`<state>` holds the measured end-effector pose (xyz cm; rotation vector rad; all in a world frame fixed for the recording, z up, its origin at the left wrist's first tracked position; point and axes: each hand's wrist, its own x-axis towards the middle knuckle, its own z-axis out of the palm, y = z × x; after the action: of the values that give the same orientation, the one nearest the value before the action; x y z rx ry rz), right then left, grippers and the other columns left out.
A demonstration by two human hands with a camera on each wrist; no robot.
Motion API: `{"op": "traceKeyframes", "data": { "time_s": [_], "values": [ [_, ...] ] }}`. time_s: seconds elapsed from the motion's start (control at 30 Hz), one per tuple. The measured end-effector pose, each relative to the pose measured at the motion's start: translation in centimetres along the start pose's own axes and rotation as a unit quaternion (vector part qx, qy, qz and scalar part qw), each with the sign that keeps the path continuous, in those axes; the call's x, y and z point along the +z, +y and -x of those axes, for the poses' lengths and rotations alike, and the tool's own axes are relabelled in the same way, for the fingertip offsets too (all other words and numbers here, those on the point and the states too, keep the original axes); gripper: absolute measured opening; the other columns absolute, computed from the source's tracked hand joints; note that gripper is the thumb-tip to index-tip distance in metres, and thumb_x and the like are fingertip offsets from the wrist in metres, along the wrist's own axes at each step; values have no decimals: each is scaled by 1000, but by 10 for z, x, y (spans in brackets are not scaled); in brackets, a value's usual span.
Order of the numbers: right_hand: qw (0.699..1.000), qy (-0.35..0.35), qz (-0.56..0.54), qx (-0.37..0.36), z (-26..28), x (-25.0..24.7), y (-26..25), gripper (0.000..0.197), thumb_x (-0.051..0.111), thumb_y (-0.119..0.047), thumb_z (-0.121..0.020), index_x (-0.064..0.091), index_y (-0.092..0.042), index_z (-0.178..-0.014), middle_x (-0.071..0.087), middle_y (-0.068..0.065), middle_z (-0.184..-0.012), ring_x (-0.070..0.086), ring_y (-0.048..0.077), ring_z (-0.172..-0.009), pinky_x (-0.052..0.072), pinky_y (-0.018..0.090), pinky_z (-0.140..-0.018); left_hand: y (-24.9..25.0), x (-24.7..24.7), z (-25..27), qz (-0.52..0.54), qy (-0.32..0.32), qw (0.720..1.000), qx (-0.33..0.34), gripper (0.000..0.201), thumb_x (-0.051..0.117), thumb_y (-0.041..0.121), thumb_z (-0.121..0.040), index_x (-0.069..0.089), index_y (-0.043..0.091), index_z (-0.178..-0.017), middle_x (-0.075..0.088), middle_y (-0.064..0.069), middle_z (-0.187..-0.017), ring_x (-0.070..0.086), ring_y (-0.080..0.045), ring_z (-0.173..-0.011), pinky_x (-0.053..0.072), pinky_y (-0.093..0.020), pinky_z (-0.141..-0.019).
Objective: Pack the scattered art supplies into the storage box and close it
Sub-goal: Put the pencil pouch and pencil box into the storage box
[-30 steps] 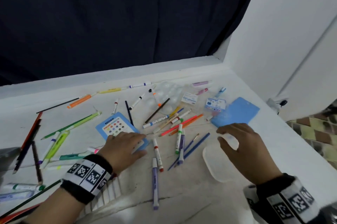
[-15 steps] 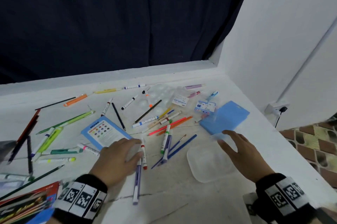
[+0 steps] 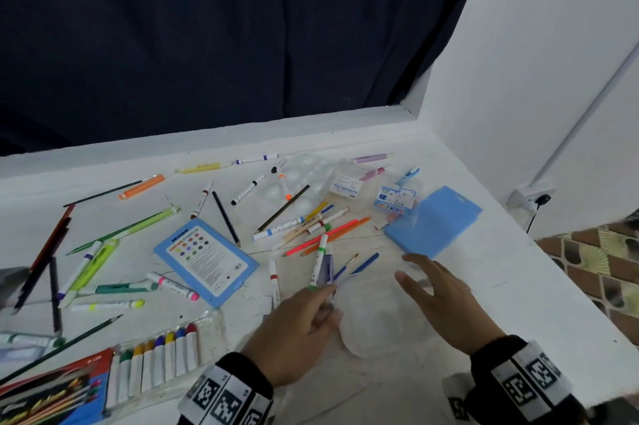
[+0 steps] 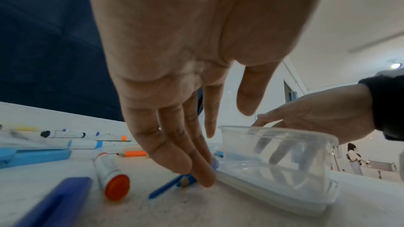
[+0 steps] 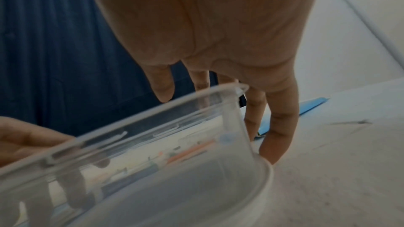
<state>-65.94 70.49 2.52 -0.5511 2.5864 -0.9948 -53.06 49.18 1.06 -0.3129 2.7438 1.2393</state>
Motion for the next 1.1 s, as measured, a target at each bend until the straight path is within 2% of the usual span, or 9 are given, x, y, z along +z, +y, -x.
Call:
{"op": "traceKeyframes", "data": {
  "time_s": [0.13,0.23,0.37,0.5,0.6,0.73,0.83,1.0,1.1],
  "values": [
    [999,-35,7,-25,-8,2,-2,34,46,-52,-96,51,-36,-126,54,-10,-127,58,10,-100,35,21,-84,-9,-3,3,-34,20,999,-2,47,51,45,-99,42,37,-144,57,12,-108,56,-2,-99,50,-28,-93],
    [997,-57,13,-46,-17,-1,1,28,50,-49,-96,54,-37,-121,58,-9,-117,56,9,-93,34,20,-80,-9,-4,8,-65,35,997,0,31,50,47,-99,52,39,-129,58,12,-103,56,-2,-93,50,-27,-87],
    [990,-99,2,-96,-44,-7,8,14,52,-44,-97,60,-33,-102,64,-12,-97,59,8,-85,39,18,-73,0,-1,14,-43,76,996,-27,30,55,43,-98,57,38,-127,58,13,-103,57,-2,-92,48,-17,-81],
    [979,-141,17,-143,-75,-17,14,22,53,-42,-97,64,-24,-94,65,-11,-87,60,7,-81,41,9,-72,14,14,20,6,150,986,-66,28,62,27,-96,56,44,-117,62,11,-104,56,5,-100,43,-5,-75],
    [963,-162,16,-216,-97,-24,10,20,54,-38,-96,63,-21,-88,67,-6,-81,63,8,-76,44,17,-73,19,26,19,37,206,973,-97,39,63,16,-95,56,51,-111,66,13,-106,61,5,-96,47,-8,-73],
    [942,-167,-5,-291,-128,-21,1,12,58,-23,-93,63,-21,-82,67,-6,-75,63,13,-69,52,33,-75,25,38,19,29,261,955,-137,42,65,13,-94,60,53,-107,68,19,-101,65,-1,-87,53,-18,-72],
    [924,-196,23,-327,-151,-12,-10,12,54,-25,-92,66,-22,-91,67,-8,-80,63,15,-73,54,41,-75,31,42,19,27,287,946,-150,40,67,11,-92,65,48,-106,71,18,-94,67,-4,-80,52,-15,-68],
    [903,-248,114,-332,-178,9,-37,25,48,-15,-97,65,-17,-114,68,3,-107,65,21,-90,53,35,-84,35,41,19,9,299,940,-163,43,70,7,-88,66,46,-105,69,26,-89,67,-3,-77,49,-11,-66],
    [885,-252,171,-352,-186,23,-48,25,47,-12,-96,65,-15,-114,66,8,-114,61,25,-101,50,38,-91,34,39,19,3,293,941,-168,41,71,7,-87,67,44,-106,69,23,-87,66,-5,-75,47,-10,-65]
  ]
}}
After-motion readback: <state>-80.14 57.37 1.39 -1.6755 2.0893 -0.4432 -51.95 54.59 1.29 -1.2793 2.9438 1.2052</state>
